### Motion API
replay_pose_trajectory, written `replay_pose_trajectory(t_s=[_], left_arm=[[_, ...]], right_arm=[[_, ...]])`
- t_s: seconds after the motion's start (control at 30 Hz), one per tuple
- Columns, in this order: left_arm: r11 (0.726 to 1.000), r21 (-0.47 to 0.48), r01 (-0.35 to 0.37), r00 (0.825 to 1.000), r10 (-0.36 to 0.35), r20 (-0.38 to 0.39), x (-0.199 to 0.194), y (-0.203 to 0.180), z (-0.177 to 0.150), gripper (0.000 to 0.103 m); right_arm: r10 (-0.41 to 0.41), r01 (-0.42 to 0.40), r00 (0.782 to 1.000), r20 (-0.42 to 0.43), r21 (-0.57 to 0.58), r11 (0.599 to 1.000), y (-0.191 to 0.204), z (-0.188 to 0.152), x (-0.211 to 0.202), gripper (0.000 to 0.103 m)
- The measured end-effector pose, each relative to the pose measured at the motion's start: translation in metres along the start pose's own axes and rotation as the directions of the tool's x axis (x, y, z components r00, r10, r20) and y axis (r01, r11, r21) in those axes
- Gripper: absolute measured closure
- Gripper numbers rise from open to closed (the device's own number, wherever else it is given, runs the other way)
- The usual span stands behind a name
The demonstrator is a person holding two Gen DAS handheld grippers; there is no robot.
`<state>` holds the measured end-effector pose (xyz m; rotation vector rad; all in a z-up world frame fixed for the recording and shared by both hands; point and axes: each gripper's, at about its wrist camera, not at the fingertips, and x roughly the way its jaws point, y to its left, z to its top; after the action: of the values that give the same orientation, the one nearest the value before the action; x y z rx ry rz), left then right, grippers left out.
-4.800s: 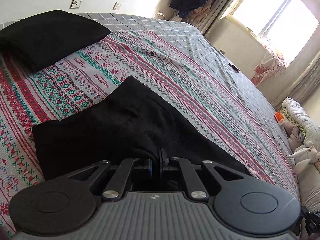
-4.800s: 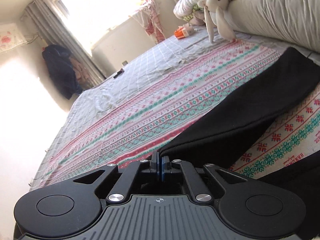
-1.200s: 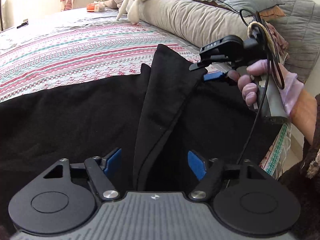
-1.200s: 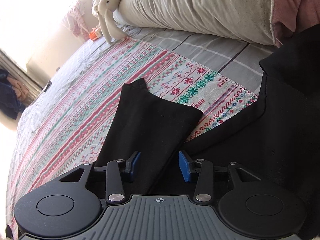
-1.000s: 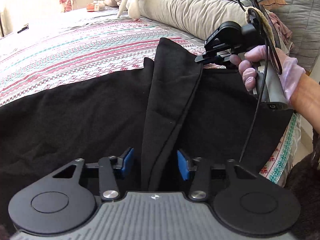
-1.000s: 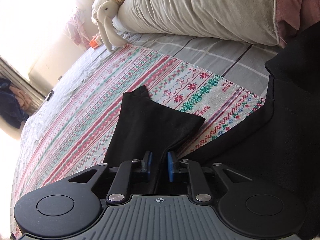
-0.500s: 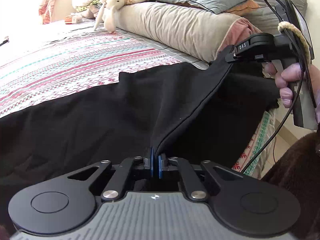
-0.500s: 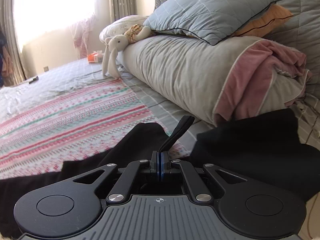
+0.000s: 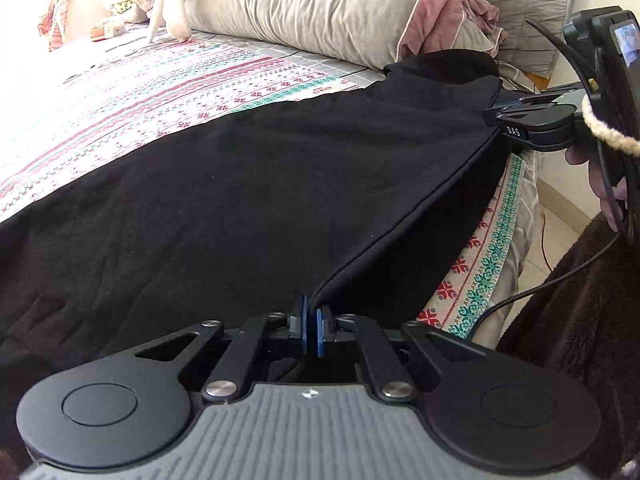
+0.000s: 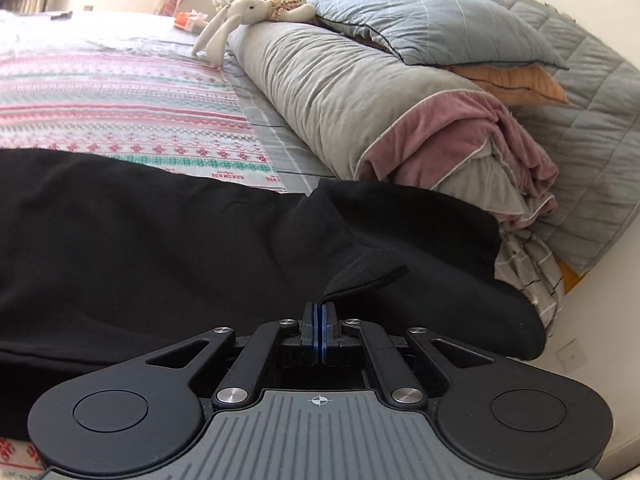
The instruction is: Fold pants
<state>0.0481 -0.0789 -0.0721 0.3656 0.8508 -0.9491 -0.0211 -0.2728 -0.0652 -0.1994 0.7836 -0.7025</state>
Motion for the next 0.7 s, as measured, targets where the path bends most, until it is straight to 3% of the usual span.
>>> replay_pose_trajectory(t_s=[0.17,0.5,0.6,0.7], left_arm=[[0.998,0.057,0.02,1.0,-0.019,-0.015,-0.001,-0.009,-0.007,0.09],[0.993,0.089,0.083,0.996,-0.083,-0.014,-0.007,-0.013,-0.011,0.088],[0.99,0.105,0.094,0.996,-0.094,-0.01,-0.011,-0.014,-0.013,0.075],[0.99,0.089,0.113,0.993,-0.114,0.012,-0.023,-0.01,-0.012,0.052]], right_arm=[[-0.09,0.087,0.995,-0.031,-0.095,0.992,0.01,-0.011,-0.007,0.102],[-0.089,0.075,0.985,-0.148,-0.1,0.992,0.005,-0.021,0.01,0.102],[-0.07,0.054,0.979,-0.191,-0.085,0.995,0.001,-0.021,0.013,0.102],[-0.023,0.018,0.98,-0.196,-0.027,0.999,-0.008,-0.017,0.004,0.087]])
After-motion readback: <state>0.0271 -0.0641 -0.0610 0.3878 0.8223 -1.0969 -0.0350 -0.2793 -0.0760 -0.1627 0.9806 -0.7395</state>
